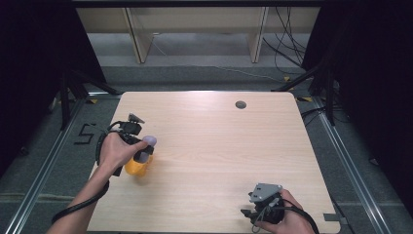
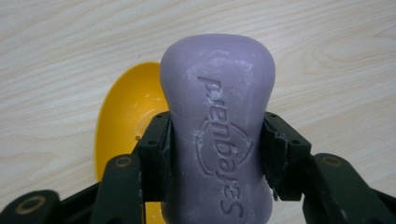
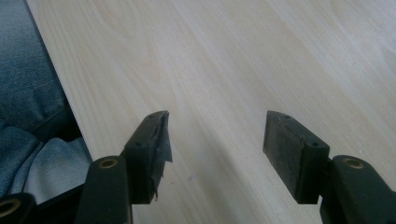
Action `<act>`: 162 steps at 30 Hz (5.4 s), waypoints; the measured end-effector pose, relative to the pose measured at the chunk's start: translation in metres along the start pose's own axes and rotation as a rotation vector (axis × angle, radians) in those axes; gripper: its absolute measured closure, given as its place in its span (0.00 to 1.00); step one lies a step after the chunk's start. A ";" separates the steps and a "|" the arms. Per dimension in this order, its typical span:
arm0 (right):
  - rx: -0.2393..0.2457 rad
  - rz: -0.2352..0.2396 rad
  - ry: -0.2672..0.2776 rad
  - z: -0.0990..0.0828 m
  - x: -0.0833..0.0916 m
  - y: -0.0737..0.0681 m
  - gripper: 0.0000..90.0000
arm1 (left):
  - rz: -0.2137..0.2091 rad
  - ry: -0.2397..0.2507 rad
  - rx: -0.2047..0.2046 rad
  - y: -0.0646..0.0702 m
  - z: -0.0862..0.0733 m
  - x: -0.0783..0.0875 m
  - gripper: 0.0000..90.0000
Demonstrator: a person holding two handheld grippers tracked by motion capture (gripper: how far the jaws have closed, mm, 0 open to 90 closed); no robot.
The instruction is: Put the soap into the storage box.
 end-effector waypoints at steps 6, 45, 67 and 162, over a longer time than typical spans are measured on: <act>0.000 0.000 -0.001 0.000 0.000 0.000 0.46 | 0.007 -0.003 0.004 -0.005 -0.002 0.000 0.54; -0.035 -0.006 -0.008 0.001 0.004 -0.001 0.46 | 0.053 -0.010 0.048 -0.021 -0.009 -0.001 0.54; -0.046 -0.004 -0.012 0.001 0.004 -0.002 0.45 | 0.071 -0.023 0.050 -0.024 -0.015 -0.011 0.54; -0.039 -0.007 -0.002 0.000 0.002 -0.003 0.44 | 0.083 0.167 -0.043 -0.019 -0.027 0.027 0.50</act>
Point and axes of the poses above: each handheld gripper's, and its own axes: x roughly backward along the jaws, z roughly out of its top, y roughly to its right, the point moved 5 cm from there along -x, roughly forward along the jaws, and after that the axes turned 10 degrees about y, right-handed, at the moved point
